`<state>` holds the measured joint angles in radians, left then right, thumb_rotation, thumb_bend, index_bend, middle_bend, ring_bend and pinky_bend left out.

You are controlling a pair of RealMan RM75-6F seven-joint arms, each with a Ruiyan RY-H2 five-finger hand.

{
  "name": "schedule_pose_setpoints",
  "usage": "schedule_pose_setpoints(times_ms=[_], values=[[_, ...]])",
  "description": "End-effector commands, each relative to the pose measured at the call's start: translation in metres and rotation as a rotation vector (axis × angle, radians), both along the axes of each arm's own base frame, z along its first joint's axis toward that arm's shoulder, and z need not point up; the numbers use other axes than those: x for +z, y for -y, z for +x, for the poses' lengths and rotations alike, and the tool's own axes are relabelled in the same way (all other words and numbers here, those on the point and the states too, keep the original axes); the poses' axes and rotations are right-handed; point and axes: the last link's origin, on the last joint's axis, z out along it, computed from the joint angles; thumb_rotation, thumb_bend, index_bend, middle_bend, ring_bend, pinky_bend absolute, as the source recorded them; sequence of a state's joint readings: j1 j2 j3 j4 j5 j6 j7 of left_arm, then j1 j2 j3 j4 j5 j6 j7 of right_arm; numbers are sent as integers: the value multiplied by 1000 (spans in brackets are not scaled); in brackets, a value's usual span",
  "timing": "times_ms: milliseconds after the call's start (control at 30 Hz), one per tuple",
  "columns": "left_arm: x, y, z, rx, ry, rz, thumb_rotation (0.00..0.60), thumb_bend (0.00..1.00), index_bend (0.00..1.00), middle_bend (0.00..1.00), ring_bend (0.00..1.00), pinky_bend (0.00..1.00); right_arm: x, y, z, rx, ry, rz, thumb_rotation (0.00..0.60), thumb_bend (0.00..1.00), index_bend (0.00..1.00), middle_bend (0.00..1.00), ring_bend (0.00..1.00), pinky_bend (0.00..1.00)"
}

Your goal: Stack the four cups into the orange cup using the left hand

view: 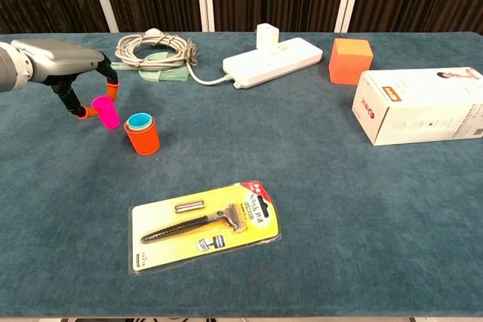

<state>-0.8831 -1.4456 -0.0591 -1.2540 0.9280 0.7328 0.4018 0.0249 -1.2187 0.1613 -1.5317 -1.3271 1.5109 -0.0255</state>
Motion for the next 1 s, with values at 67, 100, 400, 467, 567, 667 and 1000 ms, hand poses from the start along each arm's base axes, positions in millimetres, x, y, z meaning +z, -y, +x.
schedule_pose_setpoints(times_ms=[67, 100, 400, 467, 567, 667, 1000], values=[[0, 0, 1, -3, 1, 2, 600, 337, 465, 275, 0, 0, 0, 0, 0, 0, 0, 0, 600, 343, 88, 44, 87, 36], [0, 0, 1, -4, 3, 3, 600, 339, 473, 277, 0, 0, 0, 0, 0, 0, 0, 0, 600, 344, 89, 44, 87, 36], [7, -1, 7, -18, 32, 22, 600, 350, 474, 269, 0, 0, 0, 0, 0, 0, 3, 2, 600, 343, 89, 44, 87, 36], [11, -1, 14, -35, 51, 30, 600, 350, 473, 270, 0, 0, 0, 0, 0, 0, 3, 0, 600, 343, 89, 44, 87, 36], [16, 5, 29, -84, 65, 21, 600, 350, 473, 273, 0, 0, 1, 0, 0, 0, 4, -1, 600, 343, 89, 44, 88, 36], [19, 13, 44, -135, 75, 1, 600, 350, 472, 273, 0, 0, 0, 0, 0, 1, 4, 2, 600, 343, 88, 45, 87, 36], [24, 39, 72, -218, 100, -57, 600, 350, 466, 269, 0, 0, 2, -1, 2, 7, 9, -7, 600, 343, 89, 44, 88, 36]])
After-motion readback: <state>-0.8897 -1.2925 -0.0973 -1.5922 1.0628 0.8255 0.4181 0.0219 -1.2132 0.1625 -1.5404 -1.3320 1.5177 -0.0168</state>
